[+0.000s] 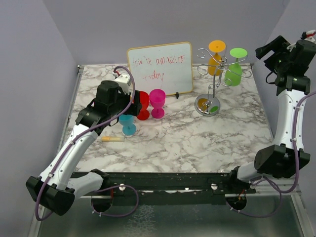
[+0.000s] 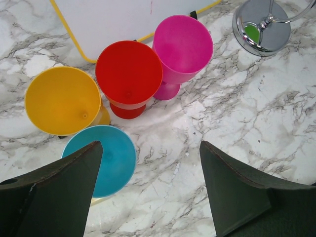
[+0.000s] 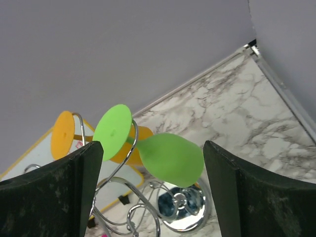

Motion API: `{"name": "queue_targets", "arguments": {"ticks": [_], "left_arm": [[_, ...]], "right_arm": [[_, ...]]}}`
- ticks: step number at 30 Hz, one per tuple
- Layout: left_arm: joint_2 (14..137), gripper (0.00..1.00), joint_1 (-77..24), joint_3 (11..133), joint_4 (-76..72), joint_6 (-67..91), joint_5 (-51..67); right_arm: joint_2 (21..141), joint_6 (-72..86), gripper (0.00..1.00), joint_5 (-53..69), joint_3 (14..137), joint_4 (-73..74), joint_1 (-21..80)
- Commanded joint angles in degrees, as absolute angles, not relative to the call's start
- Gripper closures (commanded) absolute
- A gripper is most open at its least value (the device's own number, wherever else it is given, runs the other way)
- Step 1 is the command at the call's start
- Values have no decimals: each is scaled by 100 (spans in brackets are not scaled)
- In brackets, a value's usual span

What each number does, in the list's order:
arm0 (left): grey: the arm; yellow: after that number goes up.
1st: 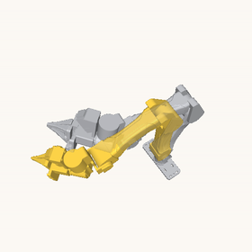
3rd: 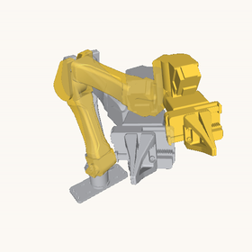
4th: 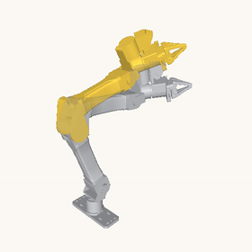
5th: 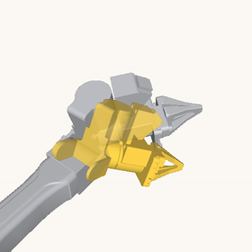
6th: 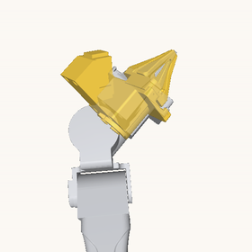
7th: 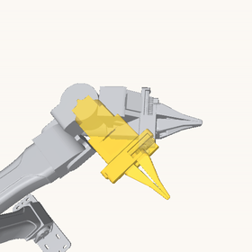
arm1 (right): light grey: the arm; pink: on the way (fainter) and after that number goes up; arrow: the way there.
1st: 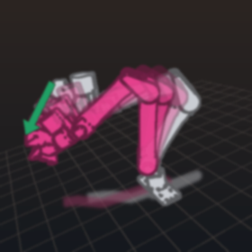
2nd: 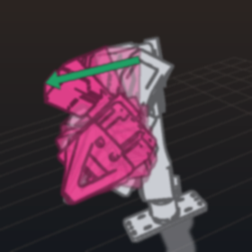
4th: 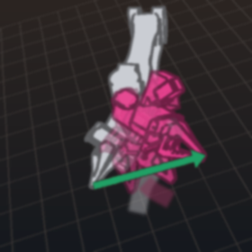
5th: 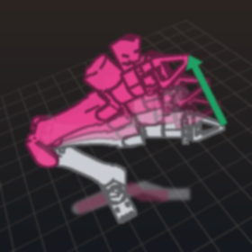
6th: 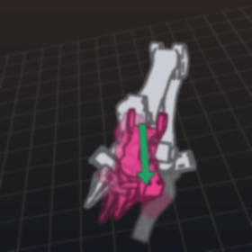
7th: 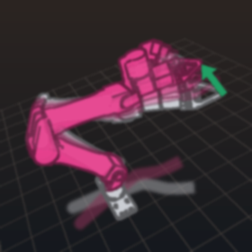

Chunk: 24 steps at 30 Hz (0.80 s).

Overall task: Take the wine glass off the wine glass rack
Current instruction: Pick up the wine glass from the wine rack.

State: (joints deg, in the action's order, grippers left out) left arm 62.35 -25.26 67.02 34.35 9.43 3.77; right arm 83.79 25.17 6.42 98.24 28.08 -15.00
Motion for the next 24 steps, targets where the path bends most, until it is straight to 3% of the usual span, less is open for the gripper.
{"name": "queue_targets", "arguments": {"ticks": [1, 7, 11, 24], "left_arm": [[6251, 18, -2558, 6641, 3384, 906, 371], [6336, 18, -2558, 6617, 3384, 883, 365], [6357, 18, -2558, 6615, 3383, 872, 388], [6414, 18, -2558, 6585, 3383, 875, 427]], "right_arm": [[8517, 3785, 14, 2431, 9609, 1608, -1863], [8760, 4457, 29, 3103, 9161, 614, -1918], [9066, 4570, 32, 3221, 9237, 606, -1922], [9546, 4546, 57, 3517, 9377, 548, -1921]]}}
